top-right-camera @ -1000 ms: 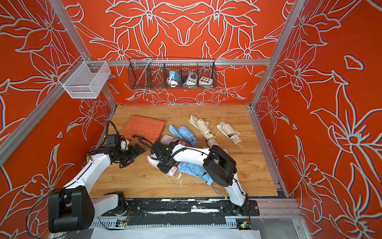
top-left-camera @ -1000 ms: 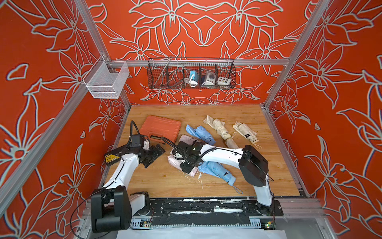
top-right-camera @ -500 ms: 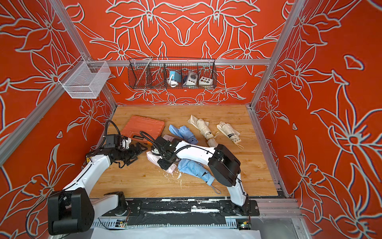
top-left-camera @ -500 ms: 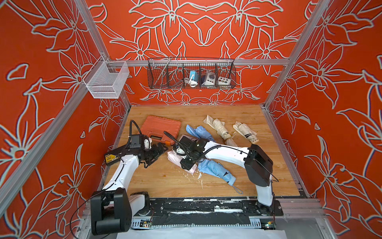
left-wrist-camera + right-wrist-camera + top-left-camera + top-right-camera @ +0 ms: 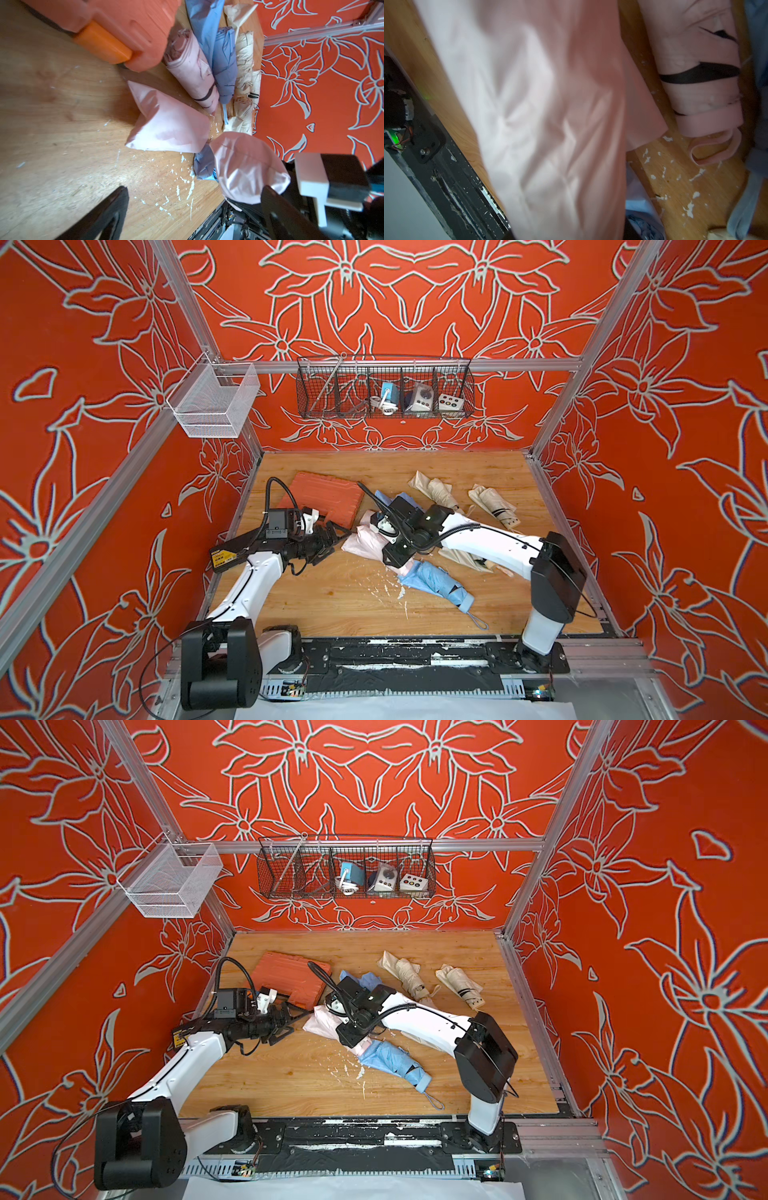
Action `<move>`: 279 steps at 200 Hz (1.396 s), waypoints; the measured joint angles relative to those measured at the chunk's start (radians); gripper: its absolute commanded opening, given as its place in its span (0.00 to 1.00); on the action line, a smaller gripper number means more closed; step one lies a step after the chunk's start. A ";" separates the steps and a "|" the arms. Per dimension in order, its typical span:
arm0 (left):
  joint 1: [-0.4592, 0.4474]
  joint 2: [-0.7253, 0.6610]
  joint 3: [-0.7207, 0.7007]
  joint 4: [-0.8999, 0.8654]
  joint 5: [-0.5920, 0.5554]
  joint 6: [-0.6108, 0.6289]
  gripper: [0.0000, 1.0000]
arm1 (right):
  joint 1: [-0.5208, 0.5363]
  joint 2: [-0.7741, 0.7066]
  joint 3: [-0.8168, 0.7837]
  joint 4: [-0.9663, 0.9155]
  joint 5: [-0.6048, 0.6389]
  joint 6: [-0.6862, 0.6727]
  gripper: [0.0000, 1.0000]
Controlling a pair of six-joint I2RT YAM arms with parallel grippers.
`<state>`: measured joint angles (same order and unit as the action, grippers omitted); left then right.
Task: Take umbrellas out of sleeves
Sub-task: Pick up the umbrella from the center of the board.
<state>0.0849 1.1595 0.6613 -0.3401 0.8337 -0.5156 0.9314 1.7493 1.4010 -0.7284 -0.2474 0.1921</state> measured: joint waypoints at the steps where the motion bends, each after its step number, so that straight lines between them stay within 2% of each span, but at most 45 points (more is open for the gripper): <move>1: -0.001 0.000 0.001 0.001 0.001 0.000 0.98 | -0.002 -0.004 -0.003 -0.001 0.000 0.000 0.37; 59: -0.187 0.023 0.031 0.137 0.055 -0.095 0.98 | -0.046 -0.155 -0.074 -0.042 -0.003 0.001 0.37; 147: -0.340 0.028 0.079 0.310 0.138 -0.196 0.98 | -0.045 -0.212 -0.074 -0.103 -0.043 0.000 0.37; 186: -0.350 0.040 0.079 0.319 0.141 -0.208 0.97 | -0.045 -0.224 -0.072 -0.109 -0.076 0.000 0.37; 279: -0.353 0.066 0.108 0.319 0.142 -0.221 0.87 | -0.045 -0.279 -0.072 -0.110 -0.118 0.000 0.36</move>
<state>-0.2680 1.2259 0.7692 -0.0212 0.9752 -0.7368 0.8864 1.4704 1.3293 -0.8387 -0.3653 0.1921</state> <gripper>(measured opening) 0.887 0.431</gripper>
